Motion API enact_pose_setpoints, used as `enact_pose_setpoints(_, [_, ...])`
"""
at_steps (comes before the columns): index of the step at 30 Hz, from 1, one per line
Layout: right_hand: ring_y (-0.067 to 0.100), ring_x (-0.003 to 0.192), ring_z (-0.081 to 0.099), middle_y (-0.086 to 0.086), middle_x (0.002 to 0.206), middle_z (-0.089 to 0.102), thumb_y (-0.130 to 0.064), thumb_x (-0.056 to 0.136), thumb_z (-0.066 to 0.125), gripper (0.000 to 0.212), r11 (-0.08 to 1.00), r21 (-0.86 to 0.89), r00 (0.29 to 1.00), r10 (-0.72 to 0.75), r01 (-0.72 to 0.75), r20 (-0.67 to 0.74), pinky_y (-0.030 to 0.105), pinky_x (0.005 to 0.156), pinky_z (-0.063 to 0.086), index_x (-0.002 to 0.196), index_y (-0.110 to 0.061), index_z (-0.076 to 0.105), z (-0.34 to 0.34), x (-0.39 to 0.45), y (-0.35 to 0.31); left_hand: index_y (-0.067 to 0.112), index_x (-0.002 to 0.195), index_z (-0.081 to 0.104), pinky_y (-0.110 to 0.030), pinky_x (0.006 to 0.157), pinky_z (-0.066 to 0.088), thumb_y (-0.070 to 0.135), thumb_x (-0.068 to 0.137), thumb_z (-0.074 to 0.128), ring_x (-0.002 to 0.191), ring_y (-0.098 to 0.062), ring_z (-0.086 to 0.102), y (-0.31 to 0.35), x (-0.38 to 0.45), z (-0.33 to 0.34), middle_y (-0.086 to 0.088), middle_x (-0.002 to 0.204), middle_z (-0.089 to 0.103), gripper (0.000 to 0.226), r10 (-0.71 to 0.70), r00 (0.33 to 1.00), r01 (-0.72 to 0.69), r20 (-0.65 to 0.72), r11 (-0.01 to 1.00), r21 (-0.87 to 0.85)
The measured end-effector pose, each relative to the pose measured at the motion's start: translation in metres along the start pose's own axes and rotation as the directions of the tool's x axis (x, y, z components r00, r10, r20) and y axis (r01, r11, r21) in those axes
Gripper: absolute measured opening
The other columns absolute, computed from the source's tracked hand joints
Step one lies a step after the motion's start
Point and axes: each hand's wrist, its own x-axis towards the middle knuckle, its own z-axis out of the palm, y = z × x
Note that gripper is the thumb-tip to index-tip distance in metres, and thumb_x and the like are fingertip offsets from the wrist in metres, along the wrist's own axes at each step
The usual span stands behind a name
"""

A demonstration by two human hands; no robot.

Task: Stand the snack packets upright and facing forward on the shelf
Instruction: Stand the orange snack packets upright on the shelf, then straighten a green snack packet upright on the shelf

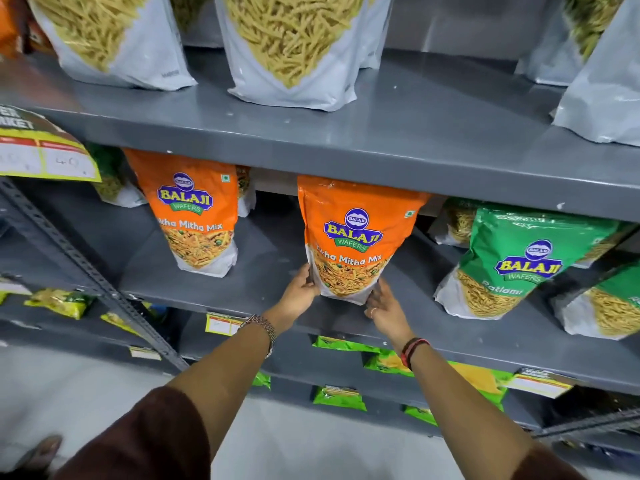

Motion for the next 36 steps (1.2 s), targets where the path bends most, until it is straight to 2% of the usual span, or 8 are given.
enact_pose_setpoints(10, [0.025, 0.137, 0.038, 0.009, 0.150, 0.035, 0.021, 0.083, 0.035, 0.073, 0.999, 0.027, 0.998, 0.020, -0.018, -0.065, 0.027, 0.092, 0.046, 0.146, -0.013, 0.021, 0.022, 0.007, -0.006, 0.016, 0.149, 0.019, -0.035, 0.107, 0.038, -0.003, 0.093, 0.037, 0.138, -0.020, 0.036, -0.009, -0.001, -0.031, -0.001, 0.150, 0.036, 0.062, -0.075, 0.997, 0.076, -0.036, 0.997, 0.018])
enact_pose_setpoints(13, [0.026, 0.138, 0.036, 0.011, 0.150, 0.037, 0.018, 0.085, 0.033, 0.062, 1.000, -0.002, 0.978, 0.016, -0.017, -0.209, 0.039, 0.114, 0.033, 0.142, -0.006, 0.032, 0.013, 0.005, 0.004, 0.006, 0.125, 0.048, -0.033, 0.088, 0.047, -0.003, 0.092, 0.041, 0.111, -0.024, 0.050, -0.021, 0.002, -0.031, -0.002, 0.117, 0.054, 0.034, -0.101, 0.983, 0.100, -0.153, 0.995, -0.010])
enact_pose_setpoints(16, [0.025, 0.118, 0.055, 0.022, 0.135, 0.053, 0.018, 0.083, 0.030, 0.049, 0.999, -0.001, 0.906, -0.044, 0.048, -0.421, 0.038, 0.105, 0.042, 0.125, 0.004, 0.051, -0.009, -0.005, 0.018, 0.000, 0.126, 0.043, -0.026, 0.072, 0.049, -0.004, 0.091, 0.040, 0.091, -0.021, 0.055, -0.031, -0.003, -0.023, -0.006, 0.111, 0.051, 0.035, -0.139, 0.962, 0.124, -0.237, 0.989, -0.074])
enact_pose_setpoints(19, [0.010, 0.088, 0.063, 0.027, 0.115, 0.064, 0.022, 0.076, 0.028, 0.046, 0.996, -0.025, 0.792, -0.084, 0.086, -0.605, 0.016, 0.082, 0.045, 0.107, 0.007, 0.059, -0.048, -0.025, 0.039, 0.007, 0.114, 0.047, -0.021, 0.060, 0.044, -0.003, 0.092, 0.039, 0.072, -0.017, 0.054, -0.036, -0.014, -0.004, -0.009, 0.099, 0.057, 0.026, -0.185, 0.974, 0.176, -0.130, 0.981, -0.075])
enact_pose_setpoints(25, [0.033, 0.103, 0.059, 0.025, 0.117, 0.063, 0.015, 0.078, 0.034, 0.041, 0.998, 0.004, 0.601, -0.039, 0.070, -0.798, 0.040, 0.093, 0.043, 0.110, 0.004, 0.057, -0.150, -0.060, 0.061, -0.002, 0.127, 0.043, -0.026, 0.067, 0.047, -0.004, 0.092, 0.040, 0.074, -0.016, 0.056, -0.020, -0.012, 0.071, -0.013, 0.106, 0.056, 0.035, -0.169, 0.985, 0.168, -0.022, 0.986, -0.018])
enact_pose_setpoints(30, [0.036, 0.122, 0.049, 0.021, 0.136, 0.050, 0.009, 0.088, 0.040, 0.042, 0.986, 0.146, 0.754, 0.035, 0.081, -0.656, 0.033, 0.091, 0.037, 0.128, 0.000, 0.045, -0.221, -0.061, 0.056, 0.002, 0.137, 0.038, -0.024, 0.076, 0.045, -0.004, 0.091, 0.045, 0.108, -0.022, 0.050, 0.002, -0.007, 0.151, -0.019, 0.141, 0.047, 0.047, -0.101, 0.995, 0.101, -0.002, 0.994, -0.034])
enact_pose_setpoints(33, [0.030, 0.126, 0.045, 0.014, 0.148, 0.037, 0.009, 0.089, 0.045, 0.056, 0.980, 0.195, 0.883, 0.051, 0.046, -0.467, 0.036, 0.098, 0.037, 0.141, -0.007, 0.032, -0.254, -0.055, 0.051, 0.007, 0.145, 0.028, -0.032, 0.103, 0.038, -0.001, 0.091, 0.048, 0.136, -0.025, 0.039, 0.017, 0.001, 0.201, -0.013, 0.151, 0.035, 0.059, -0.054, 0.998, 0.053, 0.026, 0.997, 0.052])
enact_pose_setpoints(36, [0.030, 0.137, 0.034, 0.010, 0.155, 0.024, 0.011, 0.086, 0.049, 0.071, 0.992, 0.128, 0.955, 0.026, 0.012, -0.295, 0.036, 0.098, 0.038, 0.147, -0.012, 0.021, -0.269, -0.044, 0.045, 0.015, 0.150, 0.015, -0.028, 0.108, 0.030, 0.001, 0.091, 0.049, 0.144, -0.020, 0.025, 0.028, 0.006, 0.235, -0.004, 0.157, 0.024, 0.070, -0.050, 0.996, 0.045, 0.070, 0.997, 0.067])
